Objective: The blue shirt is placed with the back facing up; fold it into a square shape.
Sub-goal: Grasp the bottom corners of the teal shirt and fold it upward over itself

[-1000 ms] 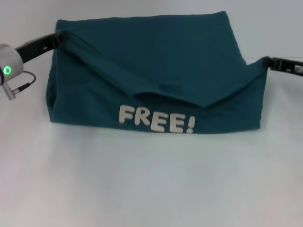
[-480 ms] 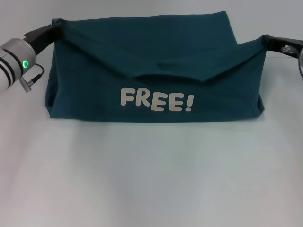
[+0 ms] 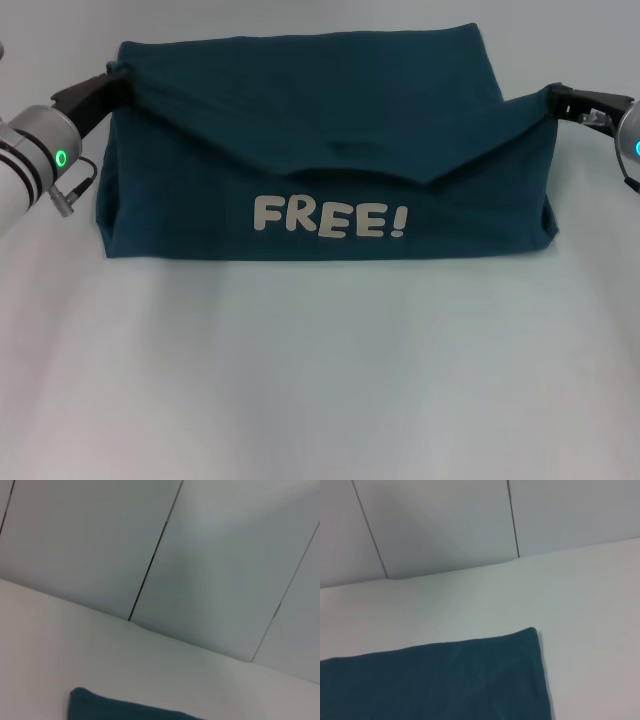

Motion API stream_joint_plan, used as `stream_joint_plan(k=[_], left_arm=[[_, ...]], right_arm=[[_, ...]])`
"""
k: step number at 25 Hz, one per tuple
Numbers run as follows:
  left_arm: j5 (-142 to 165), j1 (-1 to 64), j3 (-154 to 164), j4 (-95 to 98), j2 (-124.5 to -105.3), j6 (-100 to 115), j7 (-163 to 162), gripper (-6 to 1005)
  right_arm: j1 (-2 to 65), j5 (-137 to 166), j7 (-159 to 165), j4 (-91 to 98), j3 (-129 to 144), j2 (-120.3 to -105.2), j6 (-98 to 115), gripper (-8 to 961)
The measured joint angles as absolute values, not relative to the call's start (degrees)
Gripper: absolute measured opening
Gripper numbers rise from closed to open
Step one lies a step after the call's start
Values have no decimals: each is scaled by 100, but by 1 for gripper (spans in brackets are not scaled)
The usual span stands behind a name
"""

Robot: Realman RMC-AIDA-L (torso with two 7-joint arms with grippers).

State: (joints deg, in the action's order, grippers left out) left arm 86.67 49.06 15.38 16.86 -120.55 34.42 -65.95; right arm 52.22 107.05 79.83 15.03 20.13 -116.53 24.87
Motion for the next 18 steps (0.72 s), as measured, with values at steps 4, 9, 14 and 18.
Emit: stream_joint_plan(k=[4, 9, 14, 18], left_arm=[[8664, 4869, 1539, 1688, -12085, 3439, -6592, 89], [8661, 4846, 1574, 1689, -12104, 3466, -6589, 93], [8659, 4825, 1592, 1717, -12140, 3498, -6587, 96], [8658, 4798, 1636, 1741, -12159, 3519, -6586, 99]], right_arm=[[5211, 10699, 7965, 1476, 2012, -11674, 2486, 46], [5201, 10696, 7959, 1500, 2012, -11717, 2504, 48], [5187, 10696, 7955, 1524, 2061, -11731, 2542, 50], [5165, 10696, 7948, 1531, 2153, -11732, 2578, 52]])
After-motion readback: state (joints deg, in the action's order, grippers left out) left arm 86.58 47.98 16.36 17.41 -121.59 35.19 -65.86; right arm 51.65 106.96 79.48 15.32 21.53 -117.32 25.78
